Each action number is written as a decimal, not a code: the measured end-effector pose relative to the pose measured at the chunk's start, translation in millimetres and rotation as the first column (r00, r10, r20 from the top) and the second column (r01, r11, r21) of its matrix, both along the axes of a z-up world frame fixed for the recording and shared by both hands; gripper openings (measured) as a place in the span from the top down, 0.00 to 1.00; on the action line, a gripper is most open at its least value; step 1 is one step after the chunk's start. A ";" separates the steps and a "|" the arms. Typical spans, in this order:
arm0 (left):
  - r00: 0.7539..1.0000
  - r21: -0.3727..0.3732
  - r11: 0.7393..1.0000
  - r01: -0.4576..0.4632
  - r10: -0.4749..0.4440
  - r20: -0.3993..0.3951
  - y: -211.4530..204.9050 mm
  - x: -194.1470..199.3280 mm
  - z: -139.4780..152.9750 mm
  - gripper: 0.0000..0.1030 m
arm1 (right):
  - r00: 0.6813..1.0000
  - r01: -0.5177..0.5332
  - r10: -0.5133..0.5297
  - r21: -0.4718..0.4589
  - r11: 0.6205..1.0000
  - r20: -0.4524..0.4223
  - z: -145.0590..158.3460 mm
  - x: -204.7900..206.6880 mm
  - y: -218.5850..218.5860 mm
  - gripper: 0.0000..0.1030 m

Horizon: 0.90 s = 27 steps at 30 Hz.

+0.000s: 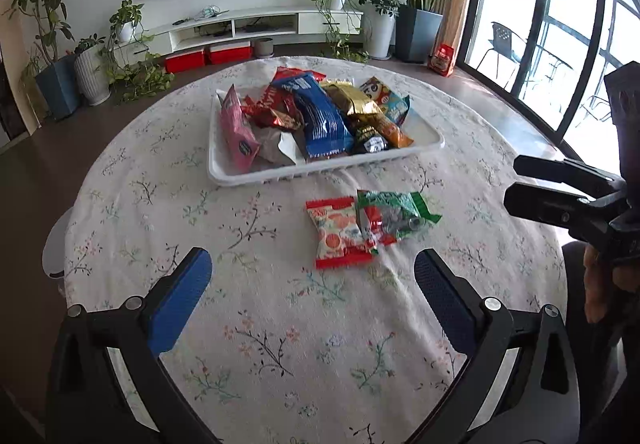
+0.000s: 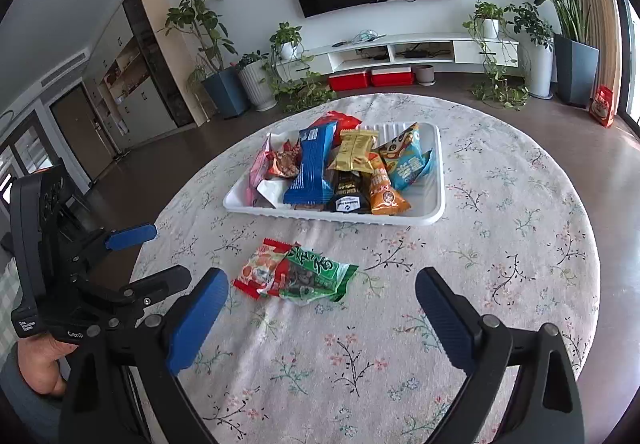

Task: Organize snacks
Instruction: 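Move both open tools back over the green and red-white packets, then grasp the green packet with the right gripper while the left gripper grasps the red-white packet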

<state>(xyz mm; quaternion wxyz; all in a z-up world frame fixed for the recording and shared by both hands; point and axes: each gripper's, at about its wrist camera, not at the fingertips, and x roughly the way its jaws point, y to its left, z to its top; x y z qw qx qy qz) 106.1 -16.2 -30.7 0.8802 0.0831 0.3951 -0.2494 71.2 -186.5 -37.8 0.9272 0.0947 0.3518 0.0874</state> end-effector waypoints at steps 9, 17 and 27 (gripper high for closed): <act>0.992 0.040 0.992 0.123 -0.122 -0.032 10.2 0.2 -18.5 0.00 | 0.968 -0.248 0.251 -0.195 0.949 -0.008 -11.4 7.1 35.4 0.08; 0.990 0.059 0.992 0.111 -0.106 -0.090 6.6 21.5 -30.1 0.00 | 0.893 -0.448 0.428 -0.338 0.828 -0.136 -31.1 51.9 55.0 0.21; 0.984 0.020 0.994 0.107 -0.103 -0.148 7.1 39.0 -48.2 0.00 | 0.791 -0.611 0.539 -0.340 0.714 -0.291 -53.8 96.1 51.6 0.22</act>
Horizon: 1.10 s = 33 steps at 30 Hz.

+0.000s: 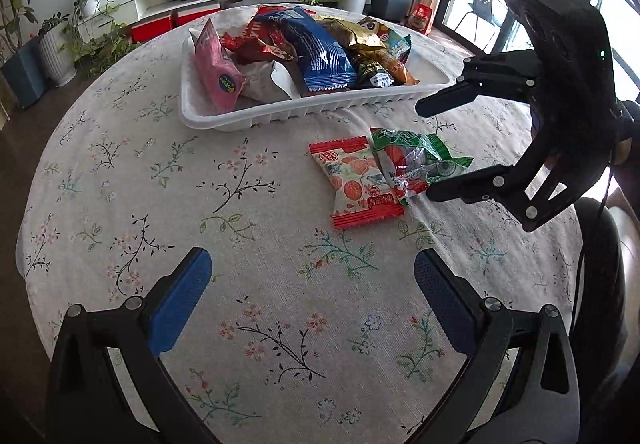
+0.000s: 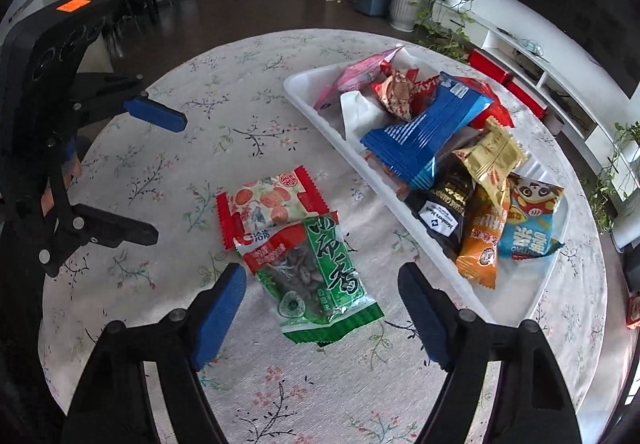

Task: Organize snacks
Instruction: 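Grasp the green packet with the right gripper while the left gripper grasps the red-white packet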

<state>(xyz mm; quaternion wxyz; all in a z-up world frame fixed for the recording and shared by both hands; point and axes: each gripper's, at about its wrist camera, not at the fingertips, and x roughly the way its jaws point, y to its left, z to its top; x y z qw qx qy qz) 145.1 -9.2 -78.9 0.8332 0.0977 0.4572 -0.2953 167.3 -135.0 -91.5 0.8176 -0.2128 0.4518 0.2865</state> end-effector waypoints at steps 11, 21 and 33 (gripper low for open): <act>1.000 -0.009 1.000 0.027 -0.027 -0.010 -13.2 14.4 -2.2 0.00 | 0.995 -0.051 0.053 0.019 0.999 -0.084 -14.8 18.5 10.9 0.35; 1.000 0.009 1.000 0.007 -0.007 -0.011 -27.8 23.7 -0.7 0.00 | 0.995 0.060 -0.056 0.050 0.997 -0.084 -11.4 13.2 -2.2 0.58; 0.997 0.098 0.994 -0.049 0.054 -0.052 -62.8 49.5 -16.8 0.22 | 0.903 0.427 -0.429 0.085 0.901 0.012 -12.4 -32.6 -29.1 0.61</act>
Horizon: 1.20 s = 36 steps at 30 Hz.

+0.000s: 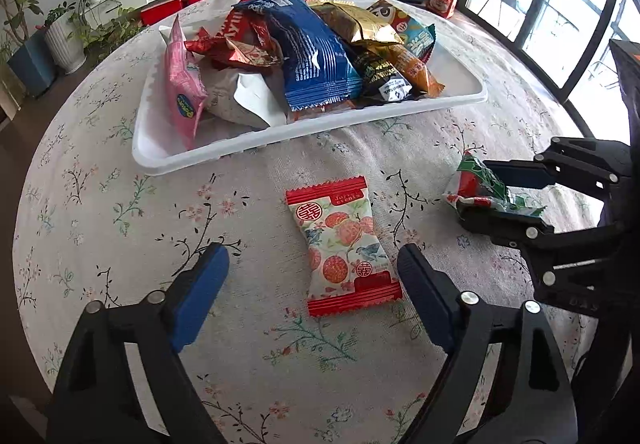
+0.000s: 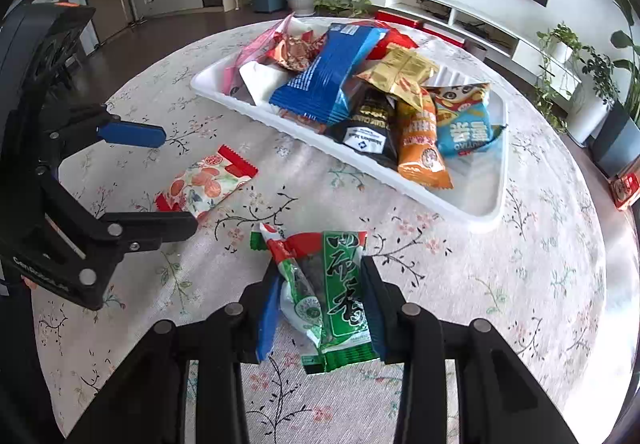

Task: Organize snacks
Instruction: 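Grasp the green packet with the right gripper while the left gripper grasps the red-white packet, then carry both held packets over the white tray and lower them in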

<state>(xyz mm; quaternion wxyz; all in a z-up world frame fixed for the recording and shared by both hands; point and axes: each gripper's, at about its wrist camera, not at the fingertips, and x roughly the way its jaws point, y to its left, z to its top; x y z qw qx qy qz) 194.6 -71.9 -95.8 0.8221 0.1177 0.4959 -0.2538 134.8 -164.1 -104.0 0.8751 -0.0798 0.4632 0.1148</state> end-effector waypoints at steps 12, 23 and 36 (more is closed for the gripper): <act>1.000 0.017 1.000 0.010 -0.010 0.022 -16.3 2.5 -0.4 0.55 | 0.998 0.043 -0.045 0.032 0.999 0.054 -1.9 -22.8 0.8 0.61; 0.999 -0.037 0.999 0.015 -0.014 0.030 -8.5 -9.7 4.0 0.67 | 0.995 0.078 -0.083 0.087 0.993 0.052 -1.1 -27.0 -7.3 0.63; 0.992 -0.231 0.972 -0.031 0.058 0.110 35.7 4.4 73.2 0.67 | 0.979 0.169 -0.187 0.188 0.967 0.082 26.9 -26.1 -37.0 0.63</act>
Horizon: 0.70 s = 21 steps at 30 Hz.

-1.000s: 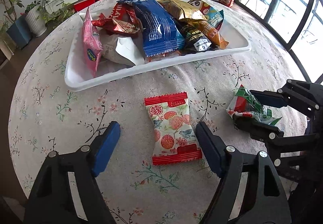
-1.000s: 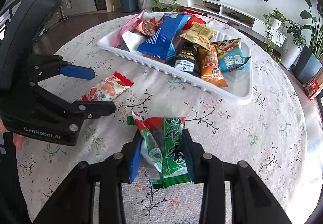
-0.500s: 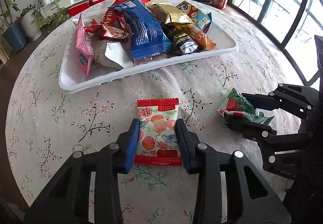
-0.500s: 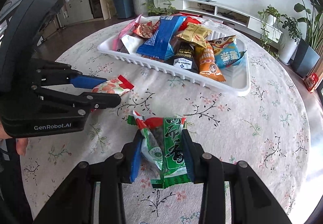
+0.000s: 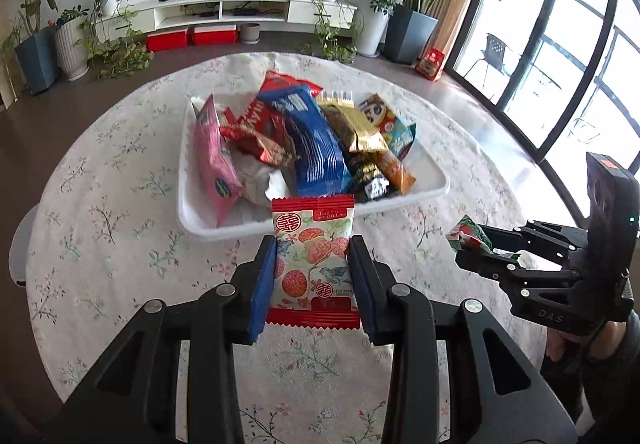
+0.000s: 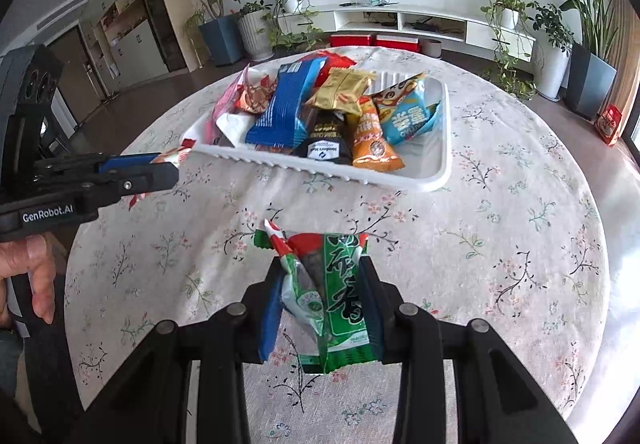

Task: Organize snacks
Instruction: 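Carry both held packets over the white tray and lower them in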

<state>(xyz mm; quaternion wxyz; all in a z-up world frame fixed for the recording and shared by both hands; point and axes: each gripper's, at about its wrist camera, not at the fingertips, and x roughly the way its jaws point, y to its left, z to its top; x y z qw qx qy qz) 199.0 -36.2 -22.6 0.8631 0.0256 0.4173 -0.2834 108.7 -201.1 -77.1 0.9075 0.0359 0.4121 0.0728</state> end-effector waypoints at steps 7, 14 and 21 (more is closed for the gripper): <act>0.998 -0.035 0.999 -0.030 0.032 0.055 7.0 47.1 36.2 0.67 | 0.996 0.046 -0.045 -0.015 0.999 0.079 47.2 29.1 -19.0 0.63; 0.997 -0.018 0.999 -0.029 0.030 0.077 -7.7 92.9 40.9 0.67 | 0.989 0.103 -0.104 0.017 0.995 0.109 77.1 92.9 -40.3 0.63; 0.998 -0.004 1.000 -0.021 0.021 0.057 -31.6 129.4 9.6 0.67 | 0.989 0.140 -0.141 0.035 0.990 0.034 55.6 151.0 -41.8 0.63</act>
